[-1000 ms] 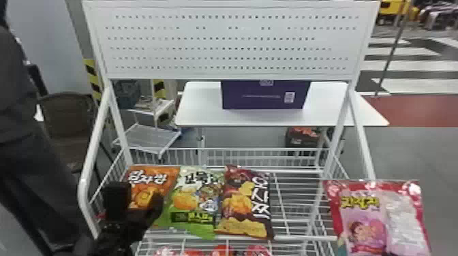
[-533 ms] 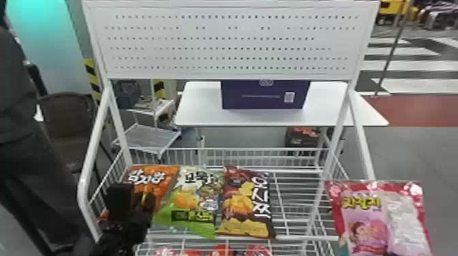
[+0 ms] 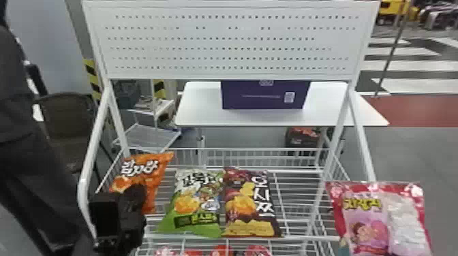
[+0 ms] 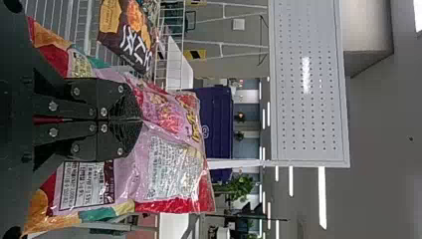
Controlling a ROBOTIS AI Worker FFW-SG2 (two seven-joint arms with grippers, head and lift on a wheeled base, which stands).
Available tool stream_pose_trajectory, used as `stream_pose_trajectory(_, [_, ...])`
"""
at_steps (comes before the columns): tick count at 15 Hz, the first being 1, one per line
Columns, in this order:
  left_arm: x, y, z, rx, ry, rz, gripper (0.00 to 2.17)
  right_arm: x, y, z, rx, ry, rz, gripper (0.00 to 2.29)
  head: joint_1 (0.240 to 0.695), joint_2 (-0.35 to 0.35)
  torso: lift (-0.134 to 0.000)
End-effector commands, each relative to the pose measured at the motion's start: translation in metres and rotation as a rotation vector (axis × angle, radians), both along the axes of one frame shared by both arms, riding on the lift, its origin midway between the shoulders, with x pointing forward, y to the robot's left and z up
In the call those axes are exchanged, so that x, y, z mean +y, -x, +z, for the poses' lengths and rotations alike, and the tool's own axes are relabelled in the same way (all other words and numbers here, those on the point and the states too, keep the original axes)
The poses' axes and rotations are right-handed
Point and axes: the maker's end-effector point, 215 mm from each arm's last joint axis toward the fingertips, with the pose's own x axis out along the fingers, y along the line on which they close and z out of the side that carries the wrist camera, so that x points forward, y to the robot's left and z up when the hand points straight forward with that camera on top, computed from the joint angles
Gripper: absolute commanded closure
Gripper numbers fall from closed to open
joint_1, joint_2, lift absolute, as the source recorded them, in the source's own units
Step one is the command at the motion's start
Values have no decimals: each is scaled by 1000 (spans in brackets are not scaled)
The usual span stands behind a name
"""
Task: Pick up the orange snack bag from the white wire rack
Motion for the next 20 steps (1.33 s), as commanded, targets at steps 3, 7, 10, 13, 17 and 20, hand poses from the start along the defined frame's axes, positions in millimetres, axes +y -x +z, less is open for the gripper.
stream_pose_trajectory(3, [-9, 42, 20, -54, 26, -16, 1892, 0, 0, -1, 2, -1, 1, 2246, 499, 0, 0])
stream_pose_trajectory(7, [-10, 96, 28, -69, 49, -24, 1889, 2, -2, 0, -2, -3, 3, 2246, 499, 0, 0])
stream_pose_trajectory(10, [-11, 128, 37, -104, 70, -33, 1892, 2, -2, -2, 1, -3, 4, 2246, 499, 0, 0])
stream_pose_trajectory(13, [-4, 143, 40, -123, 71, -28, 1892, 3, -2, -3, 1, -5, 5, 2250, 499, 0, 0])
stream_pose_trajectory(17, [24, 158, 47, -152, 64, -6, 1889, -3, -1, -2, 2, -5, -3, 2250, 499, 0, 0])
stream_pose_trajectory(20, [23, 168, 51, -163, 73, -9, 1889, -1, -1, -1, 0, -7, -2, 2250, 499, 0, 0])
